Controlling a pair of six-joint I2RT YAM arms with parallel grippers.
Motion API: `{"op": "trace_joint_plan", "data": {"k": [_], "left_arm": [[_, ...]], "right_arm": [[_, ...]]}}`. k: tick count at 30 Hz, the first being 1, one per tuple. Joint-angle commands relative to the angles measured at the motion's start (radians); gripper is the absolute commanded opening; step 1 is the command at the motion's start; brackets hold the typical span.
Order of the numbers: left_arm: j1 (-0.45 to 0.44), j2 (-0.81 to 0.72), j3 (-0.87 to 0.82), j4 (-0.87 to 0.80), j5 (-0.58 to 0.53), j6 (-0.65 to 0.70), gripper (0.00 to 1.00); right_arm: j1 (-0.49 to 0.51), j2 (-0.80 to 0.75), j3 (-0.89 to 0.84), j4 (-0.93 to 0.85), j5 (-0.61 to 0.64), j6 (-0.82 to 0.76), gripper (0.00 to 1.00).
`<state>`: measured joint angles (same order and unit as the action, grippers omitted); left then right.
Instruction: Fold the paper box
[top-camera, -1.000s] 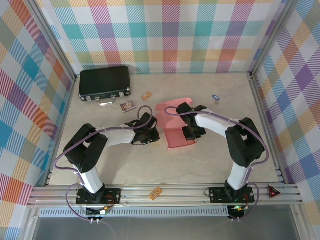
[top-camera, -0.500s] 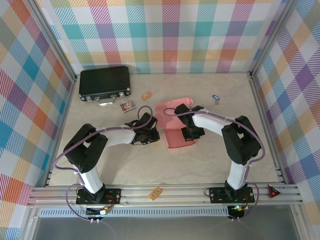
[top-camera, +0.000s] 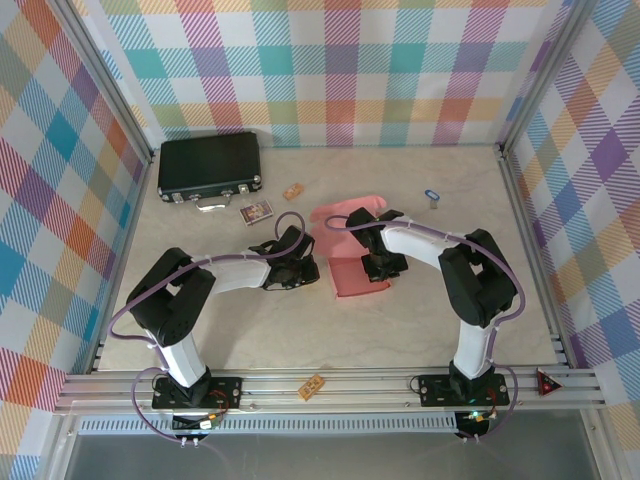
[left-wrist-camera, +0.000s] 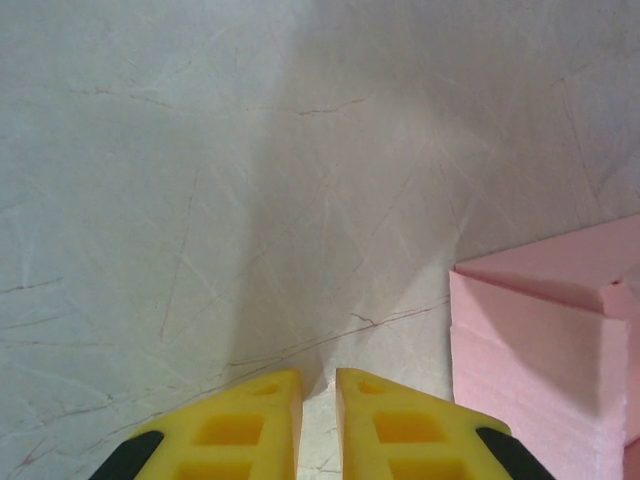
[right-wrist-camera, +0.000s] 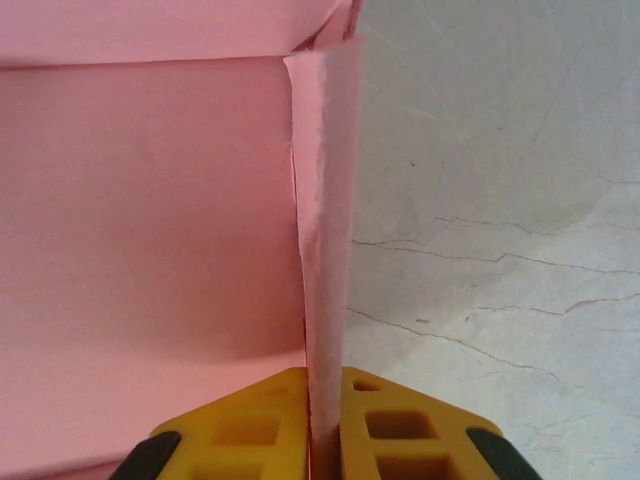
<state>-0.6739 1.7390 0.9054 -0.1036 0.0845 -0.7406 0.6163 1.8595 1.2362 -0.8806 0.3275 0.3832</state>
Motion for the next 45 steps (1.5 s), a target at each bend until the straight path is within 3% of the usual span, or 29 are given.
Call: {"op": "trace_joint_plan", "data": {"k": [1, 7, 13, 20, 25, 29, 36, 45], "left_arm": [[-0.011, -0.023, -0.004, -0.042, -0.023, 0.012, 0.18], [-0.012, -0.054, 0.032, -0.106, -0.057, 0.049, 0.18], [-0.011, -0.093, 0.059, -0.165, -0.119, 0.088, 0.19], [-0.012, -0.138, 0.090, -0.251, -0.177, 0.127, 0.19], [-0.012, -0.213, 0.081, -0.283, -0.245, 0.154, 0.20], [-0.011, -0.280, 0.084, -0.342, -0.307, 0.185, 0.21], [-0.012, -0.378, 0.078, -0.424, -0.357, 0.220, 0.22], [-0.013, -0.459, 0.034, -0.448, -0.321, 0.204, 0.22]], "right_arm": [[-0.007, -0.008, -0.020, -0.041, -0.025, 0.041, 0.18], [-0.007, -0.047, -0.003, -0.036, -0.042, 0.058, 0.26], [-0.008, -0.092, -0.004, -0.029, -0.026, 0.068, 0.41], [-0.026, -0.176, -0.037, 0.030, -0.027, 0.063, 0.45], [-0.110, -0.254, -0.069, 0.097, -0.084, 0.023, 0.45], [-0.231, -0.274, -0.070, 0.147, -0.159, -0.038, 0.44], [-0.423, -0.140, 0.050, 0.189, -0.233, -0.172, 0.44], [-0.546, 0.131, 0.367, 0.132, -0.207, -0.278, 0.39]]}}
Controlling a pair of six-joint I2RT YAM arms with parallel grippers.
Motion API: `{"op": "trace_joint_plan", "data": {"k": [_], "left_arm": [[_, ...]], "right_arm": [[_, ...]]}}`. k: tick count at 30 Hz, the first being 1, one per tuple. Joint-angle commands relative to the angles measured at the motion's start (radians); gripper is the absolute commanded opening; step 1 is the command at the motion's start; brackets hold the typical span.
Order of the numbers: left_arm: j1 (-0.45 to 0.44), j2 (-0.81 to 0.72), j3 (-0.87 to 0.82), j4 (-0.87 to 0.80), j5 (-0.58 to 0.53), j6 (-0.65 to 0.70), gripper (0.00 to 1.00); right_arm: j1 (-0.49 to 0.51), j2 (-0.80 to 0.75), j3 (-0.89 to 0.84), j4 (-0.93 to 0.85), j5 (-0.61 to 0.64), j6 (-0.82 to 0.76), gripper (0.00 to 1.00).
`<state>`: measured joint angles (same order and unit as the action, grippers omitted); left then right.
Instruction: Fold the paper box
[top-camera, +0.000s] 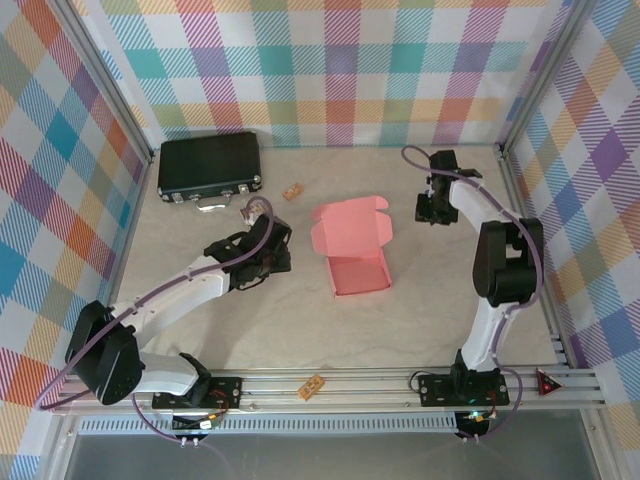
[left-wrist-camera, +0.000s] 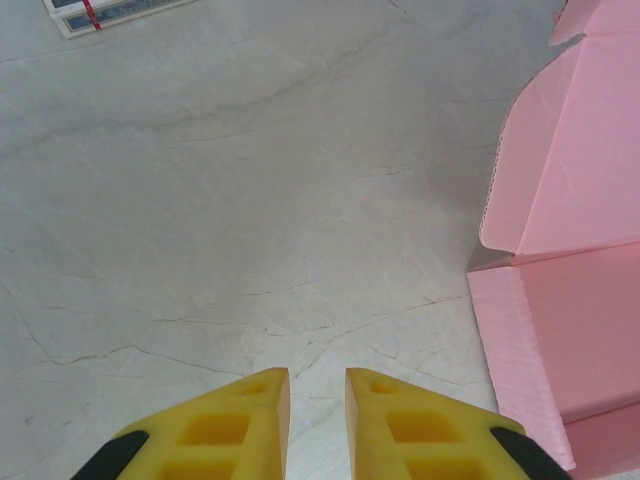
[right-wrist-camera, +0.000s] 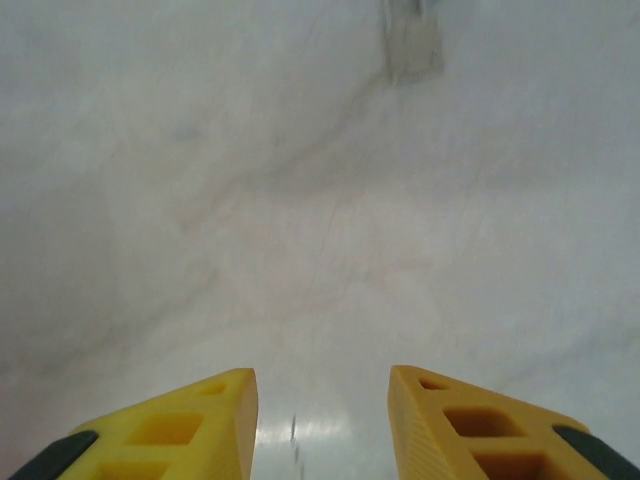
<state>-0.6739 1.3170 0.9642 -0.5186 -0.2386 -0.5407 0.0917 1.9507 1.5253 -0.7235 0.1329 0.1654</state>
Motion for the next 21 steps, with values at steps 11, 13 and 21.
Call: {"op": "trace_joint_plan", "data": {"k": [11, 13, 21], "left_arm": [[-0.013, -0.085, -0.057, -0.037, 0.016, -0.013, 0.23], [-0.013, -0.085, -0.059, -0.036, 0.019, -0.014, 0.23], [-0.012, -0.098, -0.068, -0.033, 0.013, -0.016, 0.23]], "right_arm": [[-0.067, 0.323, 0.453, -0.165, -0.005, -0.135, 0.38], [-0.069, 0.352, 0.481, -0.177, -0.005, -0.142, 0.38], [-0.074, 0.441, 0.541, -0.212, 0.011, -0.167, 0.38]]}}
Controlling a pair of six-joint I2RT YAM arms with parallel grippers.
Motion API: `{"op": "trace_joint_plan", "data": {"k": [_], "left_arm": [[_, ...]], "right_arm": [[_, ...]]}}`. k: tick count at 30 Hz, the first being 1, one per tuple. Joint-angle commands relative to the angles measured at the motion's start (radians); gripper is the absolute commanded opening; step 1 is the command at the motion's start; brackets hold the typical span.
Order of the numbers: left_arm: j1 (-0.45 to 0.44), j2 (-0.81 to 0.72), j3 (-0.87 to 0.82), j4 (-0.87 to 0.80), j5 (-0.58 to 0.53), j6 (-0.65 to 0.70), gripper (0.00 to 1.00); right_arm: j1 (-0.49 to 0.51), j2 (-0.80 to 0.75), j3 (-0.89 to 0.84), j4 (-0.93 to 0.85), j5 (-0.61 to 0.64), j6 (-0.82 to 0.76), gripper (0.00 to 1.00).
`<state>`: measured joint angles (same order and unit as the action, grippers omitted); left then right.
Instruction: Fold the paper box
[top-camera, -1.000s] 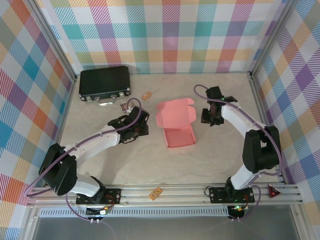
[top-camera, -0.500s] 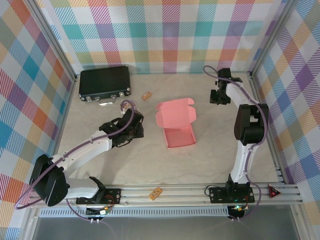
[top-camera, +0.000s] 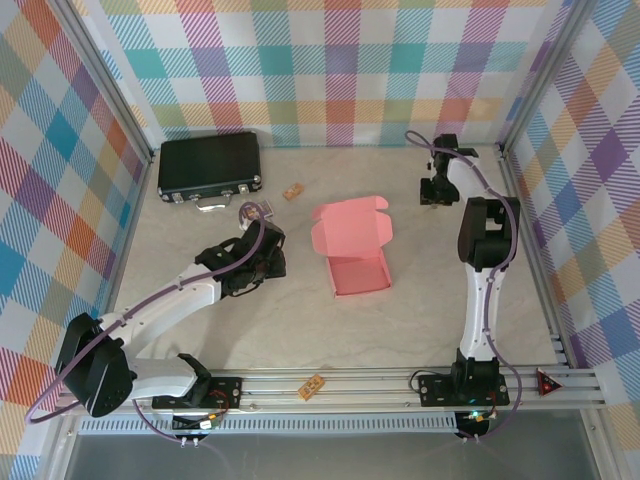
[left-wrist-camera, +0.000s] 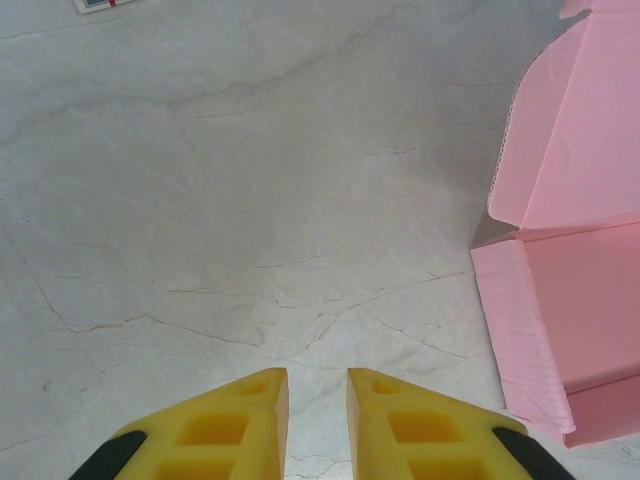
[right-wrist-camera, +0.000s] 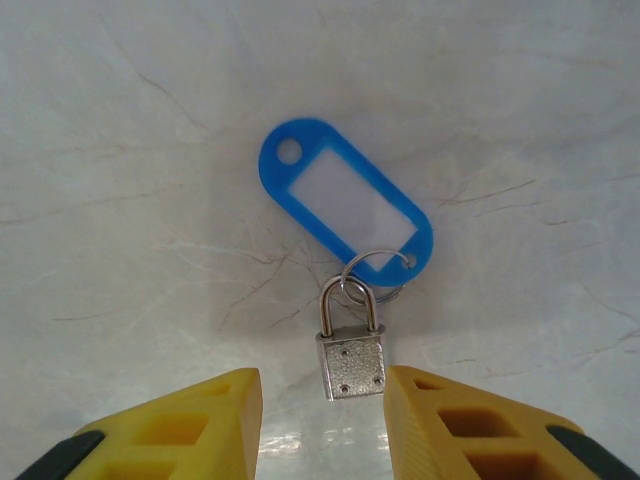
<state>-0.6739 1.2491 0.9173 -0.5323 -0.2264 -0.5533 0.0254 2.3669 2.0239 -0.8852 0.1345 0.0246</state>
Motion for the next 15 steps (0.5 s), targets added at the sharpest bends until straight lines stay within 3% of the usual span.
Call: {"op": "trace_joint_plan", "data": {"k": [1, 15], "left_arm": [[-0.013, -0.031, -0.024, -0.018, 0.000, -0.005, 0.23], [-0.013, -0.022, -0.026, -0.005, 0.011, -0.007, 0.23]], "right_arm": [[-0.008, 0.032, 0.046, -0.052, 0.009, -0.025, 0.38], [-0.009, 0.121, 0.124, -0.124, 0.013, -0.012, 0.35]]}}
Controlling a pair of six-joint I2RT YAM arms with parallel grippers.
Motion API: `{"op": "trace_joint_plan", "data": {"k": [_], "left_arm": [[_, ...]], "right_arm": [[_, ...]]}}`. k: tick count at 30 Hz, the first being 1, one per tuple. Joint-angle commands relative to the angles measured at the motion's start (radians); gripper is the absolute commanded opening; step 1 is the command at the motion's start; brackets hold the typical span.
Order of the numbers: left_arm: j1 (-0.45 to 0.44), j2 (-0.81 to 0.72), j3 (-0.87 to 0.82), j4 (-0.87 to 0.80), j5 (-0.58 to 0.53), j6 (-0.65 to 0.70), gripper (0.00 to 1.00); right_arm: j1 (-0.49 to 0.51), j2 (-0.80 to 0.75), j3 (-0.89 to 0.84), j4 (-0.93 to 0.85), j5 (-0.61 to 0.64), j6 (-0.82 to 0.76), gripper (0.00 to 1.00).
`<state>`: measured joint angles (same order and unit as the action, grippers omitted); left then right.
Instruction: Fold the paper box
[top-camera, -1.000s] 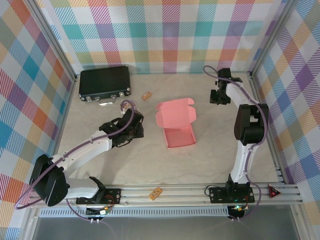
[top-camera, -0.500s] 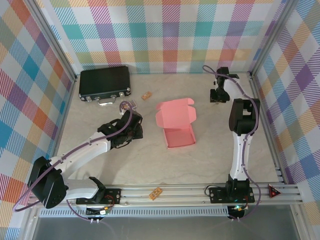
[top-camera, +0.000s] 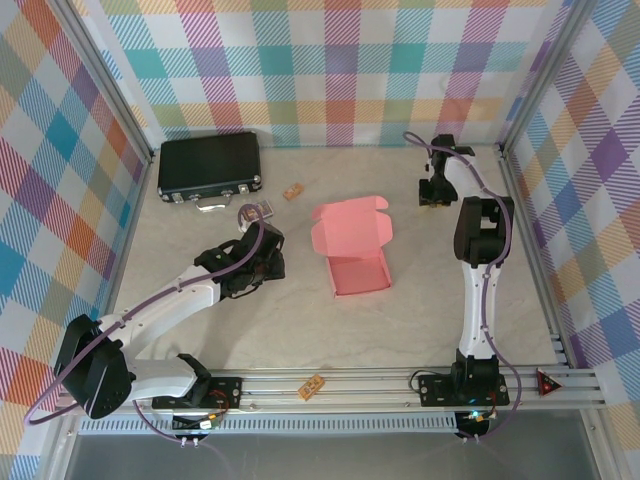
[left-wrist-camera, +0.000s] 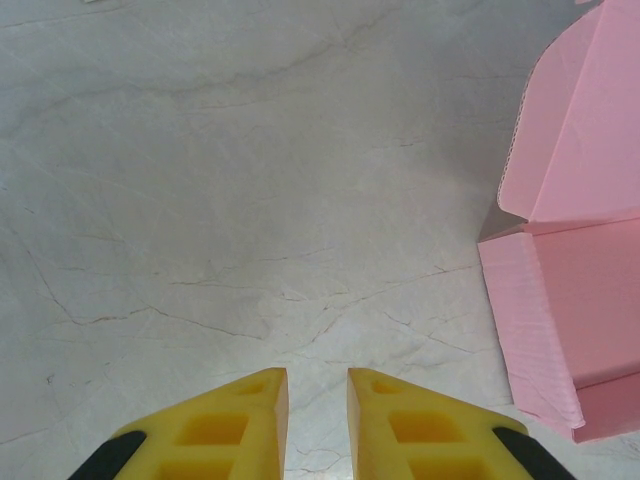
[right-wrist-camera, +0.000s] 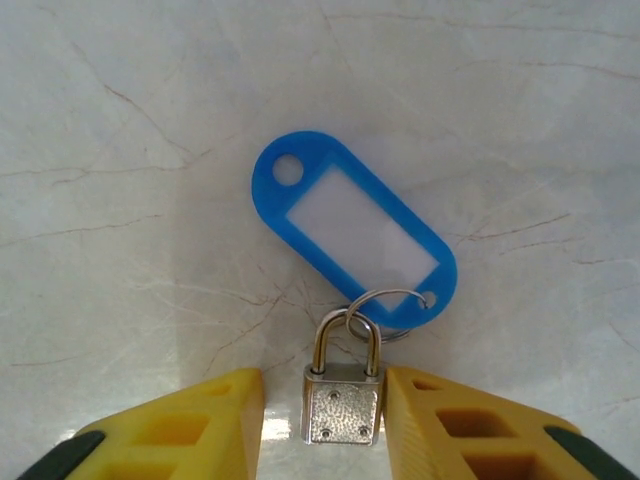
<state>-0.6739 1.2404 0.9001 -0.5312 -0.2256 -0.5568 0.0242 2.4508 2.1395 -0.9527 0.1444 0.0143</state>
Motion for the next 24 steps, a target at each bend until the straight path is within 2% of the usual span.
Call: {"op": "trace_joint_plan", "data": {"k": [1, 7, 12, 24], "left_arm": [[-0.013, -0.013, -0.009, -0.004, 0.011, -0.004, 0.23], [-0.013, -0.009, -0.007, 0.000, 0.013, -0.003, 0.23], [-0.013, 0.003, -0.006, 0.009, 0.022, -0.003, 0.23], [-0.012, 0.038, -0.007, 0.042, 0.039, -0.005, 0.23]], "right_arm": [[-0.007, 0.039, 0.009, -0.057, 0.005, -0.003, 0.32], [-0.008, 0.040, 0.001, -0.070, 0.025, 0.004, 0.19], [-0.007, -0.039, -0.100, -0.028, 0.032, 0.009, 0.19], [0.011, -0.320, -0.516, 0.084, -0.036, 0.044, 0.20]]}}
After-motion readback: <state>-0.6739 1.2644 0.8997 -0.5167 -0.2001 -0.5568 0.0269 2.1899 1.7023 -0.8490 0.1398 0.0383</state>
